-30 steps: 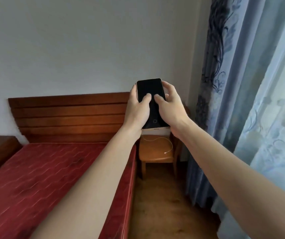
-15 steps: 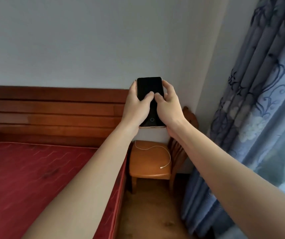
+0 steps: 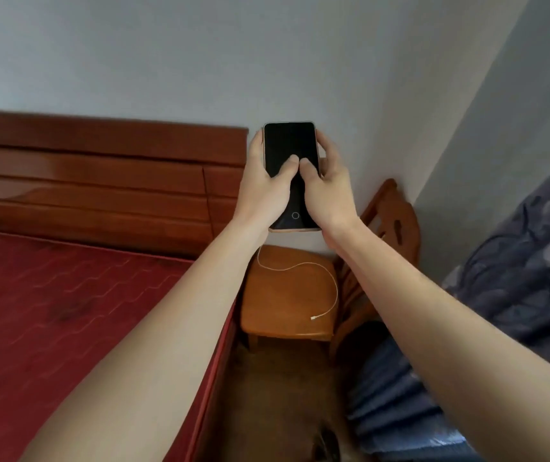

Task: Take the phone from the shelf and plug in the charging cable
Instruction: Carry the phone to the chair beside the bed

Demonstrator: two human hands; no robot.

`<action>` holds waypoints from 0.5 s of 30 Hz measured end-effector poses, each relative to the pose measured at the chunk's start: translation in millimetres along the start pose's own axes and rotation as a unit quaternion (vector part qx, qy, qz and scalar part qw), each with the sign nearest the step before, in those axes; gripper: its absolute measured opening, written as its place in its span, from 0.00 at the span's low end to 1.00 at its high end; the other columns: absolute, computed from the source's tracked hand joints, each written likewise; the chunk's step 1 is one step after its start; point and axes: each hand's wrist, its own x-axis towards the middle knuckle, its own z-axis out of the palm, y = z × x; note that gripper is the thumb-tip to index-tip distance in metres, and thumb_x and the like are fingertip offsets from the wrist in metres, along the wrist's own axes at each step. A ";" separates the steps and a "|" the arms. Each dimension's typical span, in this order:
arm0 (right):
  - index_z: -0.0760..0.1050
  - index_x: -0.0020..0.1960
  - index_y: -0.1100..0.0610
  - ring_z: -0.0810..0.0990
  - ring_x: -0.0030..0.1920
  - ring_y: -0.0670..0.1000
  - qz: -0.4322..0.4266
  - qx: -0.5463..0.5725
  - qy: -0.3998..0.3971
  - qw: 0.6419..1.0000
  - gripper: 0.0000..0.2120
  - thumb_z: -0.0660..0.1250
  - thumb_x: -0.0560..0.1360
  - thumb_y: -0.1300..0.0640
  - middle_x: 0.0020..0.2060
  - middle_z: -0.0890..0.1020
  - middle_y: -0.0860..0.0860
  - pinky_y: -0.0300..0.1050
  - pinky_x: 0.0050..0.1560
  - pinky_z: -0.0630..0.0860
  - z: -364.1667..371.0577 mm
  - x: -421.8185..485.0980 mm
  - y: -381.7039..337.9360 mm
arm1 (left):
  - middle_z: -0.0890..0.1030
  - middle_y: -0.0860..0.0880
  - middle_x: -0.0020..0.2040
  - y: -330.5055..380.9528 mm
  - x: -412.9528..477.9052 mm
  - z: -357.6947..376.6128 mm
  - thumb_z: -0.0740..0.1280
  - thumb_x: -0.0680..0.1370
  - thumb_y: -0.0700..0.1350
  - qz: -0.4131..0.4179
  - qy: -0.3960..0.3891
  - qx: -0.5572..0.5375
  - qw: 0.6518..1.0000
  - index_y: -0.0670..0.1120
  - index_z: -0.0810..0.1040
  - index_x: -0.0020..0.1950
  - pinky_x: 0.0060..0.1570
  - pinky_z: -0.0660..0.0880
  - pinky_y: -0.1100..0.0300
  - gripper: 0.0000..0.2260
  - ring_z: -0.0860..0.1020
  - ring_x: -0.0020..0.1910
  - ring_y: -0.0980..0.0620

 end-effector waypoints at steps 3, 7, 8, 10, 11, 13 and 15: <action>0.59 0.75 0.54 0.79 0.57 0.47 0.003 -0.016 -0.028 0.999 0.21 0.57 0.84 0.64 0.63 0.76 0.53 0.34 0.49 0.79 -5.4 32.9 46.9 | 0.78 0.56 0.68 -44.6 28.1 22.5 0.68 0.84 0.43 -0.008 0.036 0.004 0.999 0.54 0.63 0.84 0.73 0.79 0.47 0.29 0.79 0.71 0.54; 0.59 0.75 0.50 0.79 0.58 0.49 0.037 -0.033 -0.069 0.996 0.23 0.58 0.84 0.64 0.62 0.77 0.53 0.46 0.55 0.79 -8.1 64.1 117.6 | 0.75 0.52 0.75 -117.4 50.1 45.0 0.69 0.84 0.41 -0.033 0.082 0.000 0.996 0.50 0.62 0.85 0.75 0.76 0.53 0.30 0.76 0.74 0.54; 0.59 0.75 0.49 0.78 0.59 0.49 0.051 -0.034 -0.080 0.995 0.23 0.58 0.84 0.64 0.63 0.76 0.53 0.49 0.55 0.79 -7.6 70.4 137.8 | 0.75 0.53 0.75 -138.2 55.1 49.6 0.69 0.84 0.41 -0.041 0.086 0.001 0.995 0.50 0.61 0.85 0.75 0.76 0.57 0.31 0.76 0.75 0.55; 0.58 0.76 0.50 0.77 0.61 0.51 0.077 -0.036 -0.090 0.992 0.23 0.58 0.84 0.64 0.64 0.75 0.54 0.50 0.55 0.79 -5.9 79.2 181.4 | 0.74 0.53 0.74 -183.2 63.2 58.3 0.68 0.84 0.42 -0.059 0.084 0.003 0.995 0.49 0.61 0.85 0.75 0.75 0.62 0.31 0.74 0.76 0.55; 0.58 0.76 0.51 0.76 0.62 0.51 0.086 -0.037 -0.090 0.992 0.24 0.58 0.84 0.65 0.65 0.74 0.54 0.49 0.56 0.79 -5.2 82.9 205.8 | 0.74 0.53 0.75 -208.1 67.3 63.0 0.68 0.84 0.42 -0.066 0.080 0.005 0.995 0.49 0.61 0.85 0.76 0.74 0.61 0.31 0.74 0.76 0.54; 0.58 0.76 0.52 0.77 0.61 0.50 0.108 -0.040 -0.086 0.990 0.24 0.58 0.84 0.66 0.64 0.75 0.56 0.44 0.54 0.80 -5.0 87.1 260.4 | 0.74 0.54 0.73 -261.4 72.8 72.4 0.68 0.84 0.41 -0.087 0.072 0.009 0.994 0.50 0.60 0.85 0.76 0.74 0.60 0.31 0.74 0.76 0.54; 0.59 0.76 0.51 0.79 0.59 0.50 0.136 -0.052 -0.085 0.986 0.24 0.59 0.83 0.66 0.62 0.77 0.55 0.45 0.54 0.80 -1.2 87.6 318.5 | 0.74 0.54 0.73 -316.7 75.7 80.0 0.67 0.85 0.40 -0.119 0.070 0.007 0.990 0.50 0.60 0.85 0.76 0.75 0.55 0.30 0.75 0.76 0.53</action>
